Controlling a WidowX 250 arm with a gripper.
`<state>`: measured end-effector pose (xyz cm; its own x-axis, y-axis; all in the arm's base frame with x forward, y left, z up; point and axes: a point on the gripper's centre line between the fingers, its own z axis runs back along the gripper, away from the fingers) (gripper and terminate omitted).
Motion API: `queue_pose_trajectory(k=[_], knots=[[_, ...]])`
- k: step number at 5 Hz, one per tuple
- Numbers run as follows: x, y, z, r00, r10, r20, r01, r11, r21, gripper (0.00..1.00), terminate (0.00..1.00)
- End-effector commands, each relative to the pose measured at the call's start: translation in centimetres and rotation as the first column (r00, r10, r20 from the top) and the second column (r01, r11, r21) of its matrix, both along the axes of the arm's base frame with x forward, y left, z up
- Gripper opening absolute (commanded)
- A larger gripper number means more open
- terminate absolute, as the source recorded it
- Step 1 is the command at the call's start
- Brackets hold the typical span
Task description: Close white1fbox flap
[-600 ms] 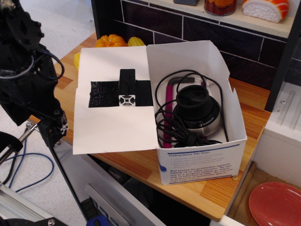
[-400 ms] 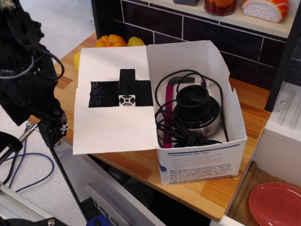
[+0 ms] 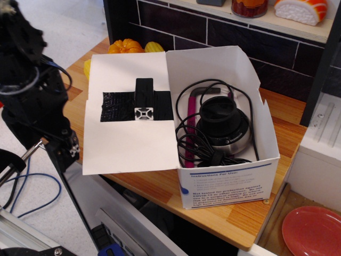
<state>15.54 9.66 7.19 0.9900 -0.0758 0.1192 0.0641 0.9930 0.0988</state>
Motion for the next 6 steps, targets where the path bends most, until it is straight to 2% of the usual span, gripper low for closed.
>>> queue_pose_trajectory(k=[1,2,3,4,6], knots=[[0.9,0.1,0.8,0.993,-0.049,0.106,0.052,0.998,-0.021,1.00,0.00],[1.7,-0.2,1.3,0.990,-0.079,0.119,0.084,0.996,-0.035,1.00,0.00],[2.1,-0.7,2.5,0.988,-0.102,0.114,0.104,0.995,-0.008,1.00,0.00],[2.7,-1.3,4.8,0.984,-0.168,0.056,0.166,0.985,0.041,1.00,0.00],[3.7,-2.8,8.1,0.957,-0.288,-0.040,0.290,0.942,0.169,1.00,0.00]])
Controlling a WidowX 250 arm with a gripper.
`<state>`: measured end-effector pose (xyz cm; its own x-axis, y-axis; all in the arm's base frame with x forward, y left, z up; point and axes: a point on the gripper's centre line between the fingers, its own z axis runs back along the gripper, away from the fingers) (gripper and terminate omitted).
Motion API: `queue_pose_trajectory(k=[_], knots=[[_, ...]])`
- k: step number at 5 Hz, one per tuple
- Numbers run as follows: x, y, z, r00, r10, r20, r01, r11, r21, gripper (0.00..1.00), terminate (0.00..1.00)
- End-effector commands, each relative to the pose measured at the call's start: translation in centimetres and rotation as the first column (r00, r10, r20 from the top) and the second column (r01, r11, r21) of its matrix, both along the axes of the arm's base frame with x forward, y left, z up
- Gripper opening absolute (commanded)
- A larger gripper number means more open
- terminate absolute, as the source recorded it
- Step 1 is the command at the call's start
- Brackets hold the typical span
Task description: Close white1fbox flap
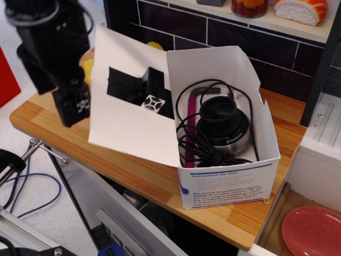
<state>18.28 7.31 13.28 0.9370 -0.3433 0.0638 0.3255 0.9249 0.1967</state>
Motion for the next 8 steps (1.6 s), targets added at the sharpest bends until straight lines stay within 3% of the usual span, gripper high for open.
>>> queue_pose_trajectory(k=[1,3,5,8], knots=[[2.3,-1.8,2.9,0.998,-0.058,0.035,0.054,0.993,0.103,1.00,0.00],[6.0,-5.0,4.2,0.998,-0.032,0.059,0.024,0.991,0.134,1.00,0.00],[8.7,-7.9,2.2,0.996,-0.051,0.074,0.044,0.995,0.095,1.00,0.00],[10.6,-9.8,-2.3,0.992,-0.068,0.102,0.066,0.997,0.030,1.00,0.00]])
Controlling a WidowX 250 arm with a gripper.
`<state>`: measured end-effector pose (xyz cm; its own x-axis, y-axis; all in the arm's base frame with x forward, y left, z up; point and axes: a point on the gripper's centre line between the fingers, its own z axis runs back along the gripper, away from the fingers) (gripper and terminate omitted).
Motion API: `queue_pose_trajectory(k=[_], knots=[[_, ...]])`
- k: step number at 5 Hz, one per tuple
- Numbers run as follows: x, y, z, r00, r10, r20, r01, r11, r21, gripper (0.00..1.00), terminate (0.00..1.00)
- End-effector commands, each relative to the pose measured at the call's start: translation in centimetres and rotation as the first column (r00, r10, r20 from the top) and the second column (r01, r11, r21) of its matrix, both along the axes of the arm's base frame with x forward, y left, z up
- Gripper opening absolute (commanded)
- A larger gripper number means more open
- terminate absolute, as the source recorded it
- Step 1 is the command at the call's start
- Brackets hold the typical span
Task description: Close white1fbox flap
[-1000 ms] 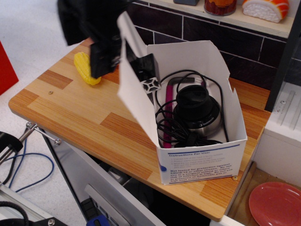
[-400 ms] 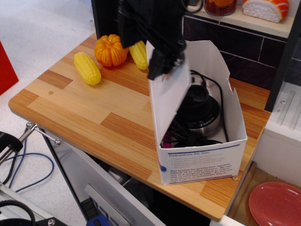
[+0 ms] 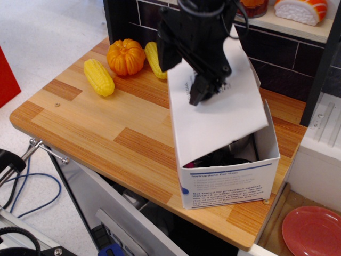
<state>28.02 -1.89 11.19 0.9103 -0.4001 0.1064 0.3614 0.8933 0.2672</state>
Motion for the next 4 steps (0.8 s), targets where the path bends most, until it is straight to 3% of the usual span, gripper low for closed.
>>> queue_pose_trajectory(k=[1,3,4], knots=[[0.7,-0.9,-1.2,1.000,-0.008,0.031,0.009,0.999,-0.041,1.00,0.00],[0.7,-0.8,-2.3,1.000,-0.024,0.011,0.025,0.998,-0.050,1.00,0.00],[0.6,-0.5,-1.4,0.999,-0.029,-0.016,0.028,1.000,-0.003,1.00,1.00]])
